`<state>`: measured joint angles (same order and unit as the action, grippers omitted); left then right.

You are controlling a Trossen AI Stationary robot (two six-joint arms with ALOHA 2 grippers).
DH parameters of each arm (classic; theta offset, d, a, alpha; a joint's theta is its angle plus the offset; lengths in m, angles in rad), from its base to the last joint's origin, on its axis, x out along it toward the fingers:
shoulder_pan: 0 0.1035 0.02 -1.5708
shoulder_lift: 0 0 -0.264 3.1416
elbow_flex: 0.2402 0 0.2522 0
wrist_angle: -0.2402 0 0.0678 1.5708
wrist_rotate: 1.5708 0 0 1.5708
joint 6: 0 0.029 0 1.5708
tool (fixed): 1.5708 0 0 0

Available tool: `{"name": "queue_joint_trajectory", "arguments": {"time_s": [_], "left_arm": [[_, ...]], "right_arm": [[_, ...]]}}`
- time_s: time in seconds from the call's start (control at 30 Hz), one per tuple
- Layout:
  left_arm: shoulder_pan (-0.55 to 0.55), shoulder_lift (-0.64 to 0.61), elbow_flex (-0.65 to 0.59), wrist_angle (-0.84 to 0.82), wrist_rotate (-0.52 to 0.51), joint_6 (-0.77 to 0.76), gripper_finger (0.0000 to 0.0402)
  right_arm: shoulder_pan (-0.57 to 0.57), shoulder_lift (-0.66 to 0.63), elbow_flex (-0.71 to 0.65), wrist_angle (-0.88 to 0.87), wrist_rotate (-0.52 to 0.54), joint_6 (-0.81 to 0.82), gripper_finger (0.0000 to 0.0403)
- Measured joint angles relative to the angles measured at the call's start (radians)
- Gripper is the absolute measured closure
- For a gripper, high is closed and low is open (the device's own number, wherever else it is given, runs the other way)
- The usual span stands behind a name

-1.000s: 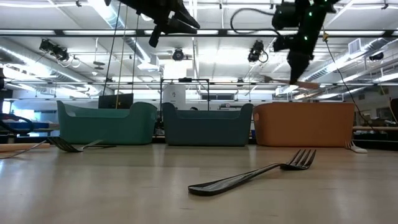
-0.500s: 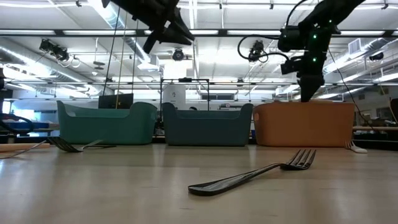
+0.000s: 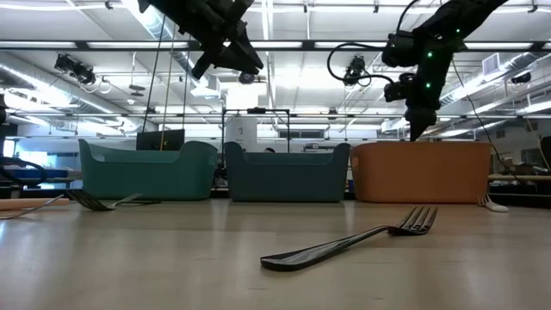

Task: Sort silverware by color (type)
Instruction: Put the black fork into the blue bin

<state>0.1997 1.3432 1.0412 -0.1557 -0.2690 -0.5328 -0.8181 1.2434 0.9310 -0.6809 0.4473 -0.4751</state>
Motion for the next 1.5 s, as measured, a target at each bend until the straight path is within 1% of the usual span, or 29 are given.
{"name": "queue_joint_trajectory", "arguments": {"time_s": [0.17,0.3,0.53,0.73,0.8,0.87,0.93,1.07,1.17,1.2,1.33,1.5], "left_arm": [[-0.001,0.001,0.0,0.0,-0.003,0.002,0.0326],[0.0,0.001,0.0,0.0,-0.069,-0.042,0.0326],[0.0,0.001,0.0,0.001,-0.074,-0.066,0.0326],[-0.001,0.001,0.0,0.0,-0.033,-0.084,0.0326],[-0.009,0.014,0.0,-0.003,-0.036,-0.09,0.0326],[-0.009,0.016,-0.002,-0.056,-0.036,-0.146,0.0326],[-0.009,0.014,-0.001,-0.13,-0.015,-0.262,0.0326],[-0.026,0.014,-0.001,-0.393,0.058,-0.452,0.0326],[-0.076,0.014,-0.001,-0.568,0.079,-0.569,0.0326],[-0.096,0.014,-0.001,-0.602,0.08,-0.601,0.0326],[-0.158,0.014,-0.001,-0.648,0.077,-0.683,0.0326],[-0.217,0.051,-0.001,-0.681,0.07,-0.736,0.0326]], "right_arm": [[0.007,0.0,0.048,-0.019,0.076,0.0,0.029],[0.027,0.0,0.11,-0.038,0.109,0.0,0.029],[0.069,-0.001,0.195,-0.039,0.111,0.001,0.0289],[0.085,-0.001,0.212,-0.038,0.111,0.009,0.0289],[0.085,-0.001,0.212,-0.039,0.111,0.024,0.0289],[0.085,-0.001,0.212,-0.04,0.111,0.051,0.0289],[0.085,-0.001,0.212,-0.041,0.111,0.063,0.0289],[0.085,-0.001,0.212,-0.047,0.115,0.064,0.0289],[0.086,-0.001,0.212,-0.048,0.115,0.065,0.0289],[0.089,-0.001,0.212,-0.049,0.115,0.065,0.0289],[0.112,-0.001,0.212,-0.055,0.117,0.079,0.0289],[0.158,-0.001,0.213,-0.078,0.117,0.212,0.0289]]}}
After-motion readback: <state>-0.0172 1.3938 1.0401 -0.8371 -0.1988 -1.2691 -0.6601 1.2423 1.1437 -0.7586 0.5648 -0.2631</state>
